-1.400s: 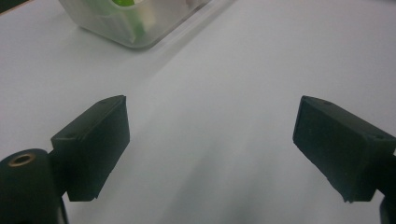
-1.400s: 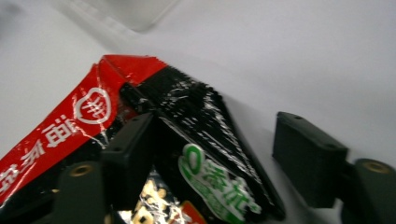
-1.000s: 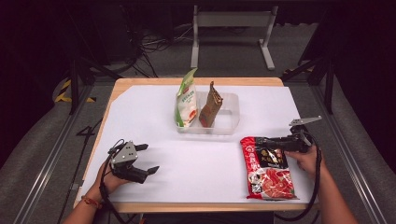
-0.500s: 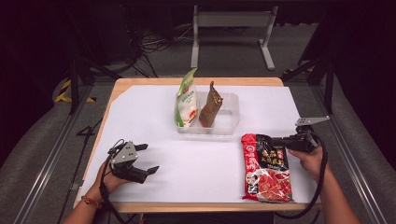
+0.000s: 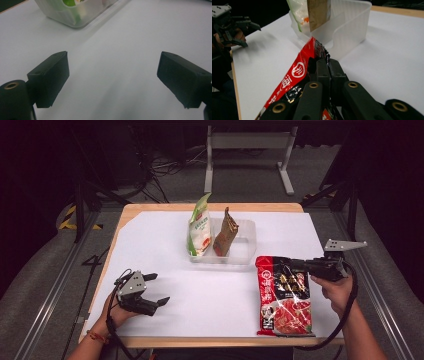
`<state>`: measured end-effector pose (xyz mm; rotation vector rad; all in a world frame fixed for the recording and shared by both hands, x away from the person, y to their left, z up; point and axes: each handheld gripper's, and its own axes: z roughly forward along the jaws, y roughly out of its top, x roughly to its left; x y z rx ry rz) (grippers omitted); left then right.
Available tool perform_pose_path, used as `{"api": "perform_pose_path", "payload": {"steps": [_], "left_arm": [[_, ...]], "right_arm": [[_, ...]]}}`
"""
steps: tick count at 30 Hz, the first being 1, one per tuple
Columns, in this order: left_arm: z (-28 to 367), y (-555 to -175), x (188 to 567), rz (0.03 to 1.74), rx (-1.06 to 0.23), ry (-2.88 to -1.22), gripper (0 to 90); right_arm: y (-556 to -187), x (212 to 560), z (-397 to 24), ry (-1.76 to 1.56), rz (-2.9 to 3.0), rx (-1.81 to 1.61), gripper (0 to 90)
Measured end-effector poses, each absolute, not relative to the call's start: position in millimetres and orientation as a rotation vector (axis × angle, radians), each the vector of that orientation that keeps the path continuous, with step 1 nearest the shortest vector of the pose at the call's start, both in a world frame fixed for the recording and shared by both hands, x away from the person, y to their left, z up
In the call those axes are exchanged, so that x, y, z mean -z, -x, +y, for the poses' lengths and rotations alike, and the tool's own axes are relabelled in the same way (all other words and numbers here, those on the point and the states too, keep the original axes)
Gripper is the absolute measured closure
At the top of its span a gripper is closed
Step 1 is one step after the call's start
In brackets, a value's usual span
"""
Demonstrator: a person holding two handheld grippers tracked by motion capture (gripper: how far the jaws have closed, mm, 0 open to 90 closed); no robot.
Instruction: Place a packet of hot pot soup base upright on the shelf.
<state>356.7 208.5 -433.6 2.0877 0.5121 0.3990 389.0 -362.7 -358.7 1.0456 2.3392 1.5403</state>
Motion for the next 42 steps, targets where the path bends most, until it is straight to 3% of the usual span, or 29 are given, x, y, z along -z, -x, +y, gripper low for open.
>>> {"api": "perform_pose_path", "payload": {"steps": [19,42], "left_arm": [[212.0,-356.4,431.8,0.529,-0.399,-2.063,11.5],[215.6,-356.6,431.2,0.530,-0.396,-2.045,11.4]], "right_arm": [[-361.5,301.3,-329.9,-0.845,2.263,-1.598,89.7],[-377.3,284.6,-310.6,-0.856,2.153,-1.648,89.7]]}}
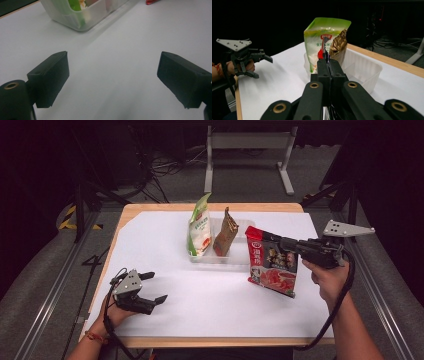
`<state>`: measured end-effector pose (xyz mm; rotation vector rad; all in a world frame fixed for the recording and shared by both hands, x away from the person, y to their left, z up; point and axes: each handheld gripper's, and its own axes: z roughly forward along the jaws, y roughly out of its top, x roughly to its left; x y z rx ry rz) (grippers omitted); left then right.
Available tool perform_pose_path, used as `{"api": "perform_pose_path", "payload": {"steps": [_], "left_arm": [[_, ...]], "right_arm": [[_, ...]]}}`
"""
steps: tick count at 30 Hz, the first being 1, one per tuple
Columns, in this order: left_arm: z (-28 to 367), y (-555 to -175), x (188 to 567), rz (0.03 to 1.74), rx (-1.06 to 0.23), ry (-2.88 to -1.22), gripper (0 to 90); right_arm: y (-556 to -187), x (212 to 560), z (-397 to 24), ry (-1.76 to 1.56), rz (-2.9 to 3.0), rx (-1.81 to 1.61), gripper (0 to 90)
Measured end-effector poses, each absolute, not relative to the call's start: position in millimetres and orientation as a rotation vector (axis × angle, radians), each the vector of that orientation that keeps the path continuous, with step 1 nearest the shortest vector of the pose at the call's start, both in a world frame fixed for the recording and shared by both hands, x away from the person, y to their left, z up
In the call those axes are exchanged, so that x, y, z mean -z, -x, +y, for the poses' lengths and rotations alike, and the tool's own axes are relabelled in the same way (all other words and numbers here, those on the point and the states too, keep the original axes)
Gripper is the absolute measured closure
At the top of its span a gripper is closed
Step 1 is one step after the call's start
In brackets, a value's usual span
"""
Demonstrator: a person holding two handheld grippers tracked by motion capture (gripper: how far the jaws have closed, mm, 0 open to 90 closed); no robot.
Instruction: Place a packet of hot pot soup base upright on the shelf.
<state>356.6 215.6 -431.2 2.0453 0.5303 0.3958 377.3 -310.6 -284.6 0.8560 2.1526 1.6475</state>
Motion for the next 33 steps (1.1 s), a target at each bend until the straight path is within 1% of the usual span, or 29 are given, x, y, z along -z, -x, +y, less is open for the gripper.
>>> {"api": "perform_pose_path", "payload": {"steps": [10,19,26,33], "left_arm": [[215.3,-357.2,432.0,0.532,-0.391,-2.051,11.0],[214.3,-357.6,433.2,0.527,-0.390,-2.065,10.7],[213.7,-357.6,433.3,0.522,-0.391,-2.066,10.8],[213.7,-357.0,433.4,0.523,-0.386,-2.058,10.8]], "right_arm": [[-379.0,271.0,-300.9,-0.865,2.049,-1.642,89.8],[-383.4,251.8,-285.7,-0.865,1.956,-1.646,89.7],[-394.0,237.9,-274.6,-0.876,1.907,-1.626,89.7],[-411.3,234.9,-263.0,-0.922,1.871,-1.612,89.7]]}}
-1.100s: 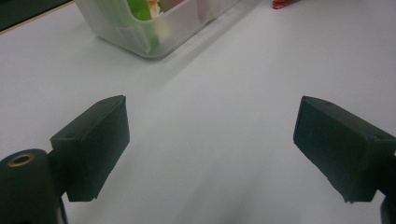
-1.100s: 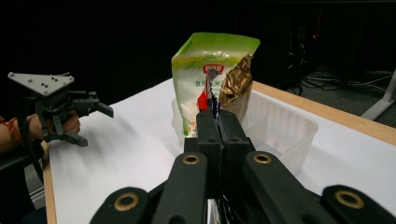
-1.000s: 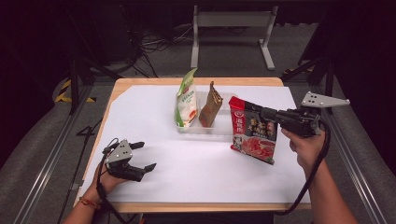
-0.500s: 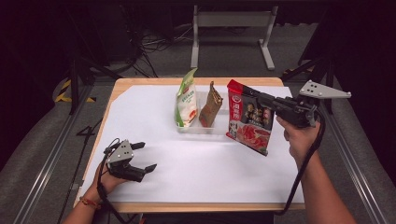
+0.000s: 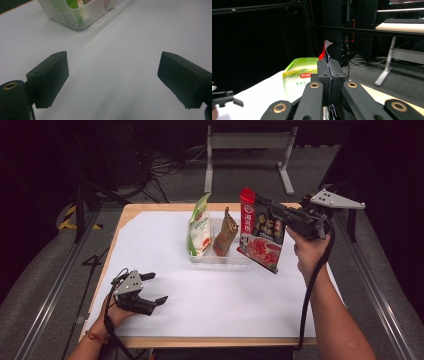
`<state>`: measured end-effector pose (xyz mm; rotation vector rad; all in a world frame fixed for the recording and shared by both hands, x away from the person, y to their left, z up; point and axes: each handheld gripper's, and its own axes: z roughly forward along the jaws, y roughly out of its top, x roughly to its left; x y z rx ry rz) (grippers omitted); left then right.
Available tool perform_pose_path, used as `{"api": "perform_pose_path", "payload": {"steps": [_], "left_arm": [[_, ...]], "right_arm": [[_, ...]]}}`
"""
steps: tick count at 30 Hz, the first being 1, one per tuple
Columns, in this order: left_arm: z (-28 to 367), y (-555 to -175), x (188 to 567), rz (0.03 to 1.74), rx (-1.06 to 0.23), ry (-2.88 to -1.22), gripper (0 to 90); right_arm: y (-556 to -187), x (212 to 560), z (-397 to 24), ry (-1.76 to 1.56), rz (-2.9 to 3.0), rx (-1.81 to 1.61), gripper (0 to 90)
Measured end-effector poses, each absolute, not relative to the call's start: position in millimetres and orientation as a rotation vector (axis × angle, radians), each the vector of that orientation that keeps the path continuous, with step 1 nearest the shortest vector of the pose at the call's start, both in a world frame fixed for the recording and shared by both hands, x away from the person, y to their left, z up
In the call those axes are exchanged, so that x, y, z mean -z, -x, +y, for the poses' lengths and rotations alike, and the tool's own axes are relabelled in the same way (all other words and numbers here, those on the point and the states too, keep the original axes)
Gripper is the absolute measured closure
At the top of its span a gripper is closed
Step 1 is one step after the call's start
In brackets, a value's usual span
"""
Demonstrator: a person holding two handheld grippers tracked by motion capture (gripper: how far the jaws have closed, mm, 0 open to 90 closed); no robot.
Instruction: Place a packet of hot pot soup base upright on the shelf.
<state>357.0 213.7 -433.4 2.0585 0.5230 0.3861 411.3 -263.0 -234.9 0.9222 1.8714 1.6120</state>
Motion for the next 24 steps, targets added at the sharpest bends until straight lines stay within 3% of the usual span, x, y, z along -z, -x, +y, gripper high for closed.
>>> {"api": "perform_pose_path", "payload": {"steps": [24], "left_arm": [[214.6,-355.2,433.8,0.507,-0.393,-2.073,10.8]], "right_arm": [[-469.7,242.2,-225.9,-1.067,1.776,-1.547,89.7]]}}
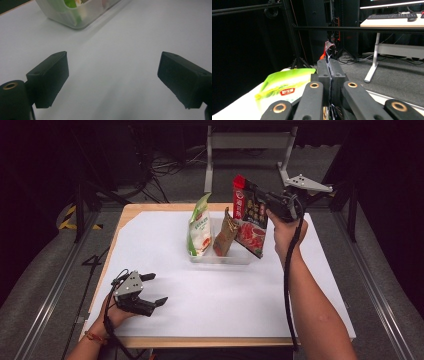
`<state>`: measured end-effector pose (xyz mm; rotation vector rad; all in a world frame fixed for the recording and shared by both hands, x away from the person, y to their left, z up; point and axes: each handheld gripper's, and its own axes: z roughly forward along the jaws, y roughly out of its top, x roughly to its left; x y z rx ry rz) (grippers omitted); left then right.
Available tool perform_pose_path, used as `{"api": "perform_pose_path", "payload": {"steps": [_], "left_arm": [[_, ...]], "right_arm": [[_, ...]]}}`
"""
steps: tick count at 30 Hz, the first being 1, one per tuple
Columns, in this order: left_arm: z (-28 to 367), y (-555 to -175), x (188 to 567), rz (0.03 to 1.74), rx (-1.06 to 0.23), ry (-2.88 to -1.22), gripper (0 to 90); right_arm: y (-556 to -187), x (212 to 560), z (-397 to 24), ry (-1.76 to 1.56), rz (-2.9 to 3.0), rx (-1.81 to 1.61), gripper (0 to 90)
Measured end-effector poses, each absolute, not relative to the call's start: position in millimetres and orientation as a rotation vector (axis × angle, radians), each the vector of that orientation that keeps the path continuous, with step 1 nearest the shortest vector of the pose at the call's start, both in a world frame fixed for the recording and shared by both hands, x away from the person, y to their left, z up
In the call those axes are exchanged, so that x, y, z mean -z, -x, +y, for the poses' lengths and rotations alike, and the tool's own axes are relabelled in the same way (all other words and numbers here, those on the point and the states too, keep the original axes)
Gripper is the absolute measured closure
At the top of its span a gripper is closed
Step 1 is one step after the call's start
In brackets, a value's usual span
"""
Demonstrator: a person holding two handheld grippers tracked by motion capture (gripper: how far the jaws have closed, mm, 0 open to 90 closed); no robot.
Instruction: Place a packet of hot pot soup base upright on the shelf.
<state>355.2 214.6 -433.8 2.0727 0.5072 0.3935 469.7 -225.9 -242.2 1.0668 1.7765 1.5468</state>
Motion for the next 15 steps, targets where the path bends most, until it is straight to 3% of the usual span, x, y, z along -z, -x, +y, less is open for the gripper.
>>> {"api": "perform_pose_path", "payload": {"steps": [15], "left_arm": [[219.1,-353.4,432.8,0.511,-0.411,-2.064,10.8]], "right_arm": [[-487.3,269.7,-201.2,-1.066,1.747,-1.578,89.4]]}}
